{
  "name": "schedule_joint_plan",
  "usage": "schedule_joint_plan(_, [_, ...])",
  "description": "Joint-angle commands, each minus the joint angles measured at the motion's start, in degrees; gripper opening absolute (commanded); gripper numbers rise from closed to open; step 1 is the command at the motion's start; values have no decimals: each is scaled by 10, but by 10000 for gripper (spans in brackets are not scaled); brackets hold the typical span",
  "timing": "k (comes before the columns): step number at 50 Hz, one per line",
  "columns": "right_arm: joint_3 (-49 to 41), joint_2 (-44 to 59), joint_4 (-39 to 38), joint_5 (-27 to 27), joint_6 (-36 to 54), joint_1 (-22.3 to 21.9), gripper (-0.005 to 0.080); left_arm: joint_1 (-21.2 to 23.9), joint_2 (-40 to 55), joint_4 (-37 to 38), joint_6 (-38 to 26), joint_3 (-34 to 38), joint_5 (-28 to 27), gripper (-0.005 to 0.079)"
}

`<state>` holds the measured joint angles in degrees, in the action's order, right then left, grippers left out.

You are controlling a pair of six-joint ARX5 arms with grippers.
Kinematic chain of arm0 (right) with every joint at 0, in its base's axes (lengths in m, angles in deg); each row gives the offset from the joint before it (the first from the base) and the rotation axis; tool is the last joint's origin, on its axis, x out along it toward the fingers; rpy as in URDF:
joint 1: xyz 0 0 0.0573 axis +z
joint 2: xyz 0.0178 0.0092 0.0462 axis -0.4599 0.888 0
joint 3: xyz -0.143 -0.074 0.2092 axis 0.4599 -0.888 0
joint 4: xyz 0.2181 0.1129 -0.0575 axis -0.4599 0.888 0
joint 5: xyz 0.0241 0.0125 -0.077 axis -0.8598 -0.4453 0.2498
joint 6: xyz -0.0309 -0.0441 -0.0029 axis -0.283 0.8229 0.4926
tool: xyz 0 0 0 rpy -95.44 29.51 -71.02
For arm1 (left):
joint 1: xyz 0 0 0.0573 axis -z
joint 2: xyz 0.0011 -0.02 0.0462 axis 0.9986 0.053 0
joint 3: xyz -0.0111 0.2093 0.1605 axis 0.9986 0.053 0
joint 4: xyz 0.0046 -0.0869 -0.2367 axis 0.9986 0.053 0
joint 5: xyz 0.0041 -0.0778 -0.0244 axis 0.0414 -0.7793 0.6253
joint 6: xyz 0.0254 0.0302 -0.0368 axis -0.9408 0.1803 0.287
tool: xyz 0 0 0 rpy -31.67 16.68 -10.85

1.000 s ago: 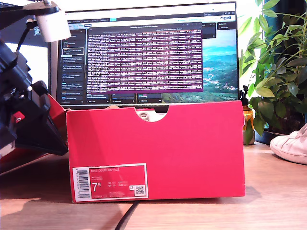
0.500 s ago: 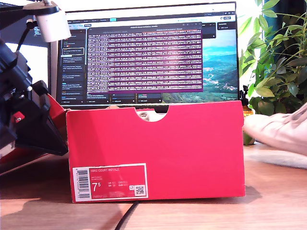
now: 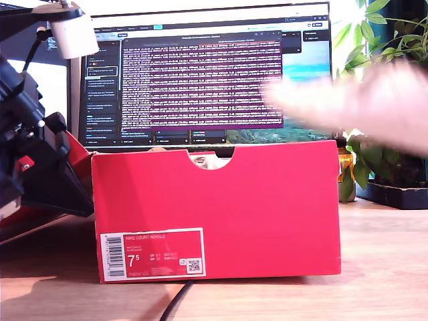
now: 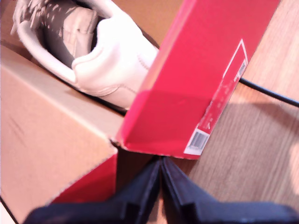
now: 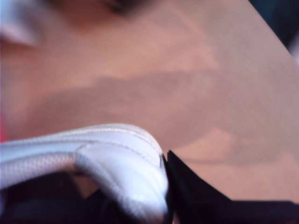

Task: Pack the white shoes by picking the first shoe and placing it inside the red shoebox, left side, then picking and rotating the second shoe and placing it in the shoebox

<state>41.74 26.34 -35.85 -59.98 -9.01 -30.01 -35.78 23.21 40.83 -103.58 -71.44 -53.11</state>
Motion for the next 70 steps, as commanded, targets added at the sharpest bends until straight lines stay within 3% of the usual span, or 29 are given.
schedule_joint_plan(1, [33, -11, -5, -39, 79, 0, -9, -1, 5, -4, 4, -7, -1, -19])
schedule_joint_plan(10, [97, -10, -25, -111, 202, 30, -10, -1, 5, -4, 4, -7, 0, -19])
schedule_joint_plan(22, [145, 10, -85, -114, 337, 102, -10, -13, 5, 8, 4, -7, -5, -19])
schedule_joint_plan(34, [192, 64, -106, -78, 454, 172, -10, -14, 5, 8, 4, -7, -7, -19])
schedule_joint_plan(44, [232, 110, -122, -49, 534, 197, -10, -14, 5, 8, 4, -7, -7, -19])
schedule_joint_plan(70, [236, 182, -211, 8, 623, 246, -10, -14, 5, 8, 4, -7, -8, -19])
